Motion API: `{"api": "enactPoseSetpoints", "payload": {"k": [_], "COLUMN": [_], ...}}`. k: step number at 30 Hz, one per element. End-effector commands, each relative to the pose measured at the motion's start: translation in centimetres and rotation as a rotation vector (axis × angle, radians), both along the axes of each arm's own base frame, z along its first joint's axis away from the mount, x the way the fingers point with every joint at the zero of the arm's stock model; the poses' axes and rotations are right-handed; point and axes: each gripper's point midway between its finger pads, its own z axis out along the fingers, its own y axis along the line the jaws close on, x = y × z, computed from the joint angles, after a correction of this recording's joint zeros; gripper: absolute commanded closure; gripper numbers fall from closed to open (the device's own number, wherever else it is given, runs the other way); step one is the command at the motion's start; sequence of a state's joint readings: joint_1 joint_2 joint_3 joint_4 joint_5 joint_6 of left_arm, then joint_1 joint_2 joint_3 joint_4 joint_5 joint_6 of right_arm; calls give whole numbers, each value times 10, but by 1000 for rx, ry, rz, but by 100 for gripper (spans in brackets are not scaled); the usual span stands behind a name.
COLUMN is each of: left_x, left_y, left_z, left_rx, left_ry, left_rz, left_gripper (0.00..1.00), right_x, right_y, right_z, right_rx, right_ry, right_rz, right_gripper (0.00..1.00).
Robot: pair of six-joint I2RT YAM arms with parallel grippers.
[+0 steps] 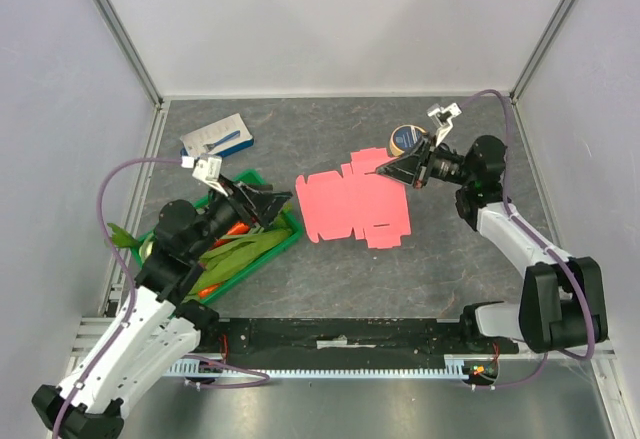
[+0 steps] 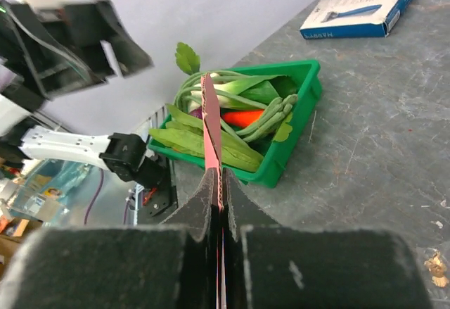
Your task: Fold the paper box
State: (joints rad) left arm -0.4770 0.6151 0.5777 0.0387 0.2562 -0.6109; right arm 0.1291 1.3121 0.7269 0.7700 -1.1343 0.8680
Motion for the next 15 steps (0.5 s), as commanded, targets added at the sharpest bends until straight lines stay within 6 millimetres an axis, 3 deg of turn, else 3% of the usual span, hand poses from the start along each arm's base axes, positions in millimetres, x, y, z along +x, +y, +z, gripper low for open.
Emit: {"api": "enactPoseSetpoints", "payload": {"k": [1, 2, 3, 5, 6, 8, 9, 15], "left_x": [11, 11, 21, 16, 25, 20, 11, -7], "left_y": [-1, -9, -24, -43, -53, -68, -80, -105], "left_z": [29, 45, 32, 47, 35, 47, 42, 41], "left_rx": [160, 156, 183, 184, 198, 184, 169, 142], "left_ry": [-98, -119, -66, -98, -62, -110, -104, -126], "left_rz": [-24, -70, -130, -262, -305, -418, -534, -780], "left_gripper": [31, 32, 32, 26, 23, 18, 16, 16], "right_x": [-1, -7, -9, -19, -22, -33, -38, -62], "right_y": [13, 21, 24, 31, 34, 42, 44, 48], "right_z": [-9, -10, -5, -13, -9, -12, -8, 8], "right_rx": [-154, -160, -166, -212, -221, -236, -233, -216], "right_ry": [-39, -39, -56, -55, -70, -58, -68, -101], "right_rz": [4, 38, 53, 92, 106, 150, 168, 219], "right_gripper": [100, 100, 100, 100, 100, 100, 100, 100]}}
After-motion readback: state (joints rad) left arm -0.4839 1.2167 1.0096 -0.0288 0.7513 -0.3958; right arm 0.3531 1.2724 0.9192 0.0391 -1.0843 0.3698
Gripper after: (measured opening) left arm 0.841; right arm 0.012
